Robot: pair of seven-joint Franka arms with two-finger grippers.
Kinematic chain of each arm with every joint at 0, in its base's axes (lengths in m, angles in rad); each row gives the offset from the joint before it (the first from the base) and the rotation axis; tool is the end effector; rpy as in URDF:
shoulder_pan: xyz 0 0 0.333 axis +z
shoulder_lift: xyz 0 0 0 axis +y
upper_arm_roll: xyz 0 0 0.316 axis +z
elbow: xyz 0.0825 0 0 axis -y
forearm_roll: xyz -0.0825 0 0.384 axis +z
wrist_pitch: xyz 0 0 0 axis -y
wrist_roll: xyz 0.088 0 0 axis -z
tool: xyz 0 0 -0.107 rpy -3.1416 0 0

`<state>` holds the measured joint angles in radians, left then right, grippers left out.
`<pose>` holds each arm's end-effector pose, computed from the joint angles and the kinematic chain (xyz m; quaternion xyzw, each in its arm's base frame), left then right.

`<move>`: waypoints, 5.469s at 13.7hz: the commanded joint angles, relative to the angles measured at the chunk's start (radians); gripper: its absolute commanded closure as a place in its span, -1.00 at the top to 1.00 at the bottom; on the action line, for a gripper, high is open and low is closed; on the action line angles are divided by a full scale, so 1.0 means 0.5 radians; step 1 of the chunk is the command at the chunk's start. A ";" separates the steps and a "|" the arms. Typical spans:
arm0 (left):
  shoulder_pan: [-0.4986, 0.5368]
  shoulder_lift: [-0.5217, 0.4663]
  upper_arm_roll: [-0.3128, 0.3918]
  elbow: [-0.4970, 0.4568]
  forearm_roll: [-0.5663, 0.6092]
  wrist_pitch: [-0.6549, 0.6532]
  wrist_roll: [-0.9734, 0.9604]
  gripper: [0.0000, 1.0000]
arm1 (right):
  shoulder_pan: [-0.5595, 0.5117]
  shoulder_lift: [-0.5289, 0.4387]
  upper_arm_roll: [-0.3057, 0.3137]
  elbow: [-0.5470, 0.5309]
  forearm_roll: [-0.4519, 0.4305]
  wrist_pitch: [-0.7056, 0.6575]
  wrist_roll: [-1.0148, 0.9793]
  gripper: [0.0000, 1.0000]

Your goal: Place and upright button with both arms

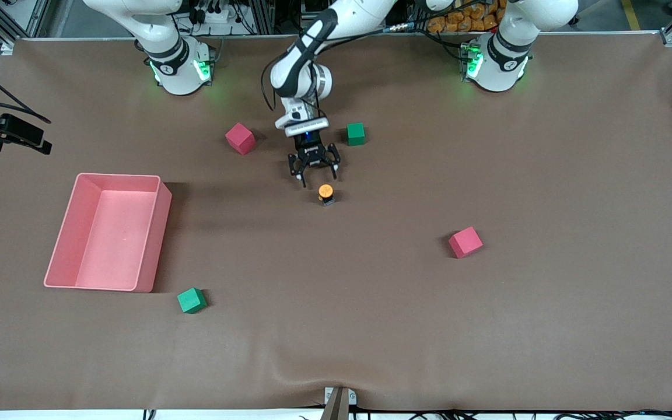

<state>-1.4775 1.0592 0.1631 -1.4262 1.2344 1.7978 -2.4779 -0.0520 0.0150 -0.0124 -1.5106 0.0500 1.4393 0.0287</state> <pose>0.2300 -0.6318 0.0756 -0.7775 -0.1269 -0.6107 0.0805 0.5448 -0.0292 0.6335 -0.9978 0.0443 0.0427 0.0256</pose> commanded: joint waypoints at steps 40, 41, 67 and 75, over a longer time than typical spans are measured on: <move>2.449 -2.149 -0.102 0.070 -2.653 -0.647 4.716 1.00 | 0.119 -0.002 -0.018 0.039 -0.094 0.008 0.016 1.00; 2.467 -2.186 -0.087 0.055 -2.650 -0.675 4.817 1.00 | 0.119 -0.002 -0.018 0.039 -0.094 0.011 0.016 1.00; 2.685 -2.250 -0.240 -0.332 -2.503 -0.571 4.971 1.00 | 0.119 0.004 -0.018 0.033 -0.082 0.018 0.016 1.00; 2.857 -2.250 -0.375 -0.335 -2.515 -0.574 4.971 1.00 | 0.119 0.004 -0.018 0.033 -0.079 0.018 0.016 1.00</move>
<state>-0.0774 -0.0682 0.0009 -1.5996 -0.0150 1.5066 -0.0167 0.0124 0.0145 -0.0244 -1.5023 0.0169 1.4482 0.0491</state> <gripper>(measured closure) 0.000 0.000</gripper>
